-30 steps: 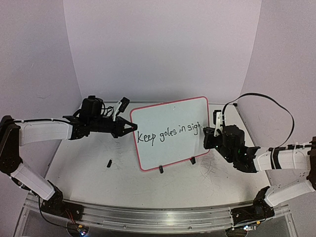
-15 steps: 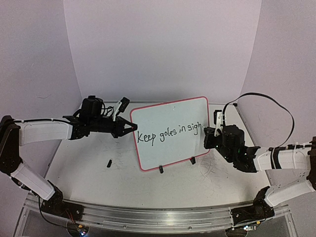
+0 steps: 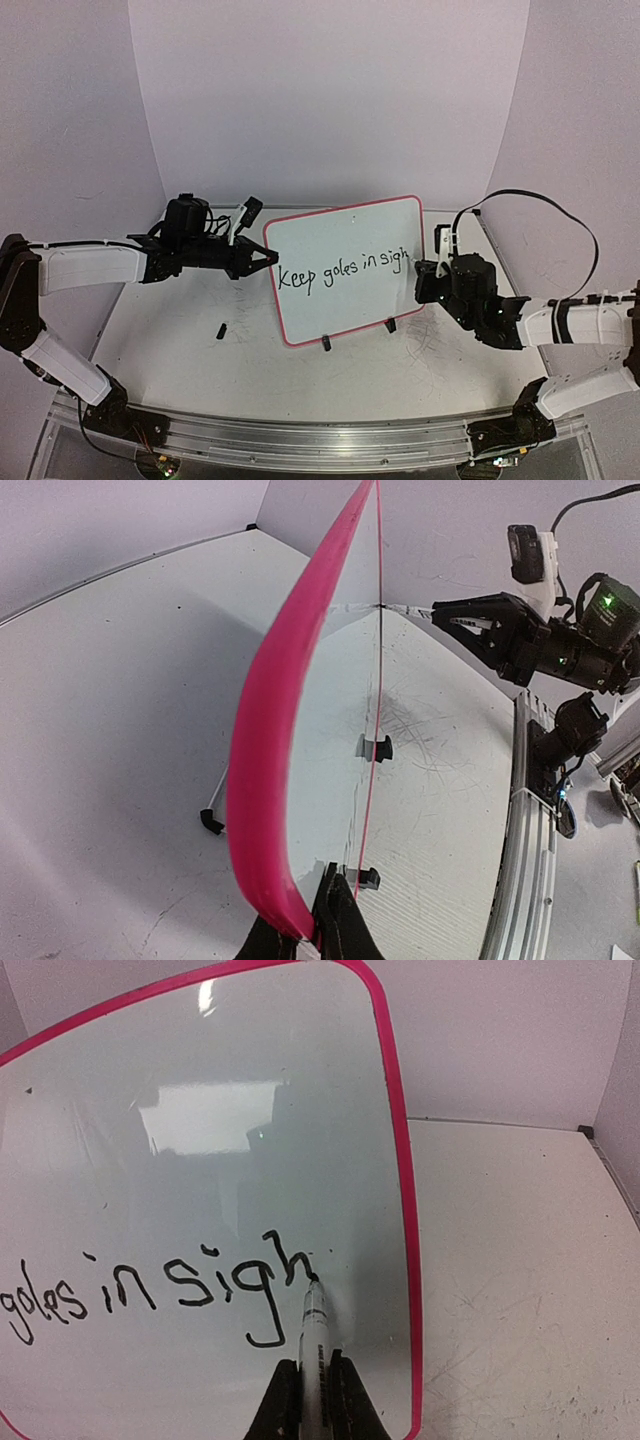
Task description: Write a sentence on the whiteboard
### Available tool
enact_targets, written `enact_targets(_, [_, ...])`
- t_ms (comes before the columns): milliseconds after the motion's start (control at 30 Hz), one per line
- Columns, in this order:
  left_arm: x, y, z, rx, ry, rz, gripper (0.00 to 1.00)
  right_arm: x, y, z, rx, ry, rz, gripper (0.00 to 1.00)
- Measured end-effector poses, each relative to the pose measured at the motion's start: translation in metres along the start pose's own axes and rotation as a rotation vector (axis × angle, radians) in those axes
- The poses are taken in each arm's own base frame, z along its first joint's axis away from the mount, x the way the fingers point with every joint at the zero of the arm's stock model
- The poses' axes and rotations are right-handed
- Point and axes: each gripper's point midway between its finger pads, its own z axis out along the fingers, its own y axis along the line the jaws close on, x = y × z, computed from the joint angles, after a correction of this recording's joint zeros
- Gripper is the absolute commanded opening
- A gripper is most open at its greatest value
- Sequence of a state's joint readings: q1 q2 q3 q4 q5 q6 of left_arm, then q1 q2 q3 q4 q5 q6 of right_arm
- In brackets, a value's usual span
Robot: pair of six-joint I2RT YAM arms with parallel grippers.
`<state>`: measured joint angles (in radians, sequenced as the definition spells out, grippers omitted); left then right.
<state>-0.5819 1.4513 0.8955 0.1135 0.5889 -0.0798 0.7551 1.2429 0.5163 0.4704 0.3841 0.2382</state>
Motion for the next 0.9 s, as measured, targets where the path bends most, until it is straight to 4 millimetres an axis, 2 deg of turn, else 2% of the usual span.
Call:
enact_targets(267, [0.0,0.0,0.0,0.002,0.0,0.002,0.0,-0.03,-0.003,-0.007,-0.031,-0.082,0.047,0.0])
enact_targets(433, [0.0,0.0,0.0,0.002,0.0,0.002,0.0,-0.027,-0.008,0.0,-0.02,-0.073,0.042,0.0])
enact_targets(900, [0.0,0.0,0.0,0.002,0.0,0.002,0.0,-0.024,-0.002,0.006,-0.043,-0.067,0.027,0.0])
